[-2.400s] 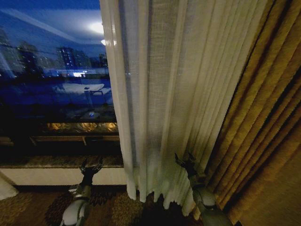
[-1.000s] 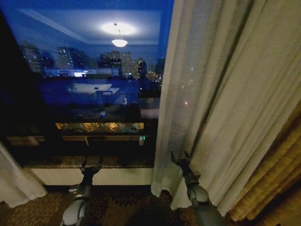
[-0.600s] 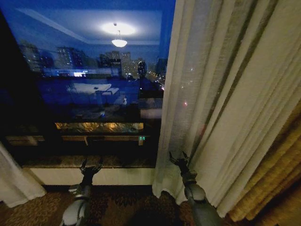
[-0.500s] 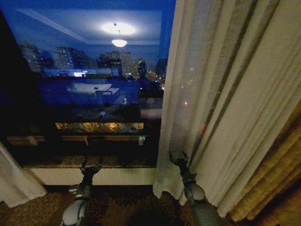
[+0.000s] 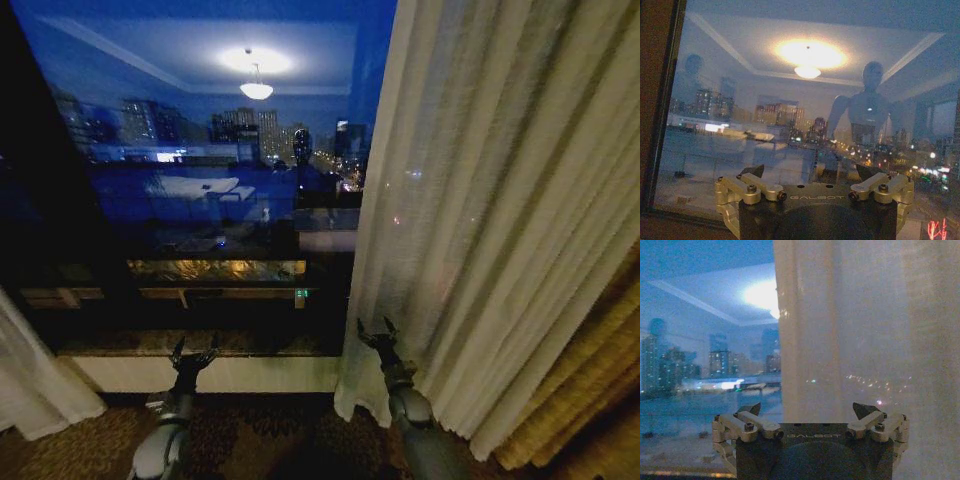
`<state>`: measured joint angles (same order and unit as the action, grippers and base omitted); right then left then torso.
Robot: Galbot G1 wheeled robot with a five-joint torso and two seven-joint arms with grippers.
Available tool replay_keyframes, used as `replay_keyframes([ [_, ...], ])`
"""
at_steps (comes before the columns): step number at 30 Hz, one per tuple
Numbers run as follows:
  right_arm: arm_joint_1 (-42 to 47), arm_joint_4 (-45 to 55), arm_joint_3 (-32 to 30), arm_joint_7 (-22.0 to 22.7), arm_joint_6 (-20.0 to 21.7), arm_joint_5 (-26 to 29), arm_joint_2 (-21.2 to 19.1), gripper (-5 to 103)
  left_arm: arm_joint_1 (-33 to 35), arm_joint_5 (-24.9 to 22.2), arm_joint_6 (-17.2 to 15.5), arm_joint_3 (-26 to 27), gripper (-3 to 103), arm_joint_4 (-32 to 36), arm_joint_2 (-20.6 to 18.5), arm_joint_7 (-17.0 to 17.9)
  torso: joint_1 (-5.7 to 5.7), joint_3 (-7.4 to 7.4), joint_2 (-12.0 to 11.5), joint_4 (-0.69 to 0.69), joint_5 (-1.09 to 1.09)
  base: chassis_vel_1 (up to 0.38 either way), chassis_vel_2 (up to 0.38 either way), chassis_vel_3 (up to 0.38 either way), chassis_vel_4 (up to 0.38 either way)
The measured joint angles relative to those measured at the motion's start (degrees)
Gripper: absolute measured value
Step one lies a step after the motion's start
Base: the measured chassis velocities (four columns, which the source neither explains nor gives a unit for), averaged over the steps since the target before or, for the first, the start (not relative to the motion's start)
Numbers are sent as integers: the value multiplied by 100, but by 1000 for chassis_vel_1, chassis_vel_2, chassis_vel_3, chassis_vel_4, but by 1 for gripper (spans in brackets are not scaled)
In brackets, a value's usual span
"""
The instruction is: Open the curtains by pulling them apart, changing their state from closed to fully open.
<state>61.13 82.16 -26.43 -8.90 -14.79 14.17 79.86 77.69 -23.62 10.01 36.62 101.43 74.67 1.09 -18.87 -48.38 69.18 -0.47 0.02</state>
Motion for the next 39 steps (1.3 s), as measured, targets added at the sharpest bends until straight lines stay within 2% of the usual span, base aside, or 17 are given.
replay_keyframes([
  [4, -125, -124, 133, 35, 29, 38, 72, 100, 0, 0, 0, -1, 100, 0, 0, -1, 0, 0, 0, 0, -3, 0, 0, 0, 0],
  [12, -538, -531, 264, 568, -56, -204, 273, 100, 0, 0, 0, -1, 100, 0, 0, -1, 1, 1, 1, 2, -3, -41, 90, 42, -88],
  [16, -685, -614, 213, 845, 53, -370, 254, 100, 0, 0, 0, -1, 100, 0, 0, -1, -6, -1, -2, 2, -2, -45, 78, 51, -82],
  [22, -837, -774, 190, 1010, 196, -596, 133, 100, 0, 0, 0, -1, 100, 0, 0, -2, 1, 1, 0, 1, -1, 0, 0, 0, 0],
  [30, -1032, -924, 175, 1070, 219, -547, 92, 102, 0, 0, 0, -1, 100, 0, 0, -1, 0, 1, 1, 2, -2, 0, 0, 0, 0],
  [31, -1043, -926, 172, 1069, 213, -487, 92, 93, 0, 0, 0, -1, 100, 0, 0, -1, -1, 0, 0, 2, -2, 0, 0, 0, 0],
  [32, -1043, -927, 170, 1067, 210, -473, 92, 93, 0, 0, 0, -1, 100, 0, 0, -1, -1, 0, 1, 2, -2, 0, 0, 0, 0],
  [33, -1043, -930, 165, 1066, 203, -460, 95, 83, 0, 0, 0, -1, 100, 0, 0, -1, 0, 0, 1, 1, -2, 0, 0, 0, 0],
  [35, -1043, -930, 162, 1065, 198, -453, 98, 83, 0, 0, 0, -1, 100, 0, 0, -1, 0, 0, 1, 1, -2, 0, 0, 0, 0],
  [36, -1036, -930, 158, 1064, 196, -445, 99, 72, 0, 0, 0, -1, 100, 0, 0, -2, 0, 1, 1, 1, -2, 0, 0, 0, 0],
  [38, -1023, -926, 156, 1062, 194, -441, 99, 72, 0, 0, 0, -1, 100, 0, 0, -2, 0, 1, 1, 1, -2, 0, 0, 0, 0],
  [39, -1003, -912, 156, 1057, 193, -437, 97, 61, 0, 0, 0, 0, 100, 0, 0, -2, 0, 0, 1, 1, -2, 0, 0, 0, 0],
])
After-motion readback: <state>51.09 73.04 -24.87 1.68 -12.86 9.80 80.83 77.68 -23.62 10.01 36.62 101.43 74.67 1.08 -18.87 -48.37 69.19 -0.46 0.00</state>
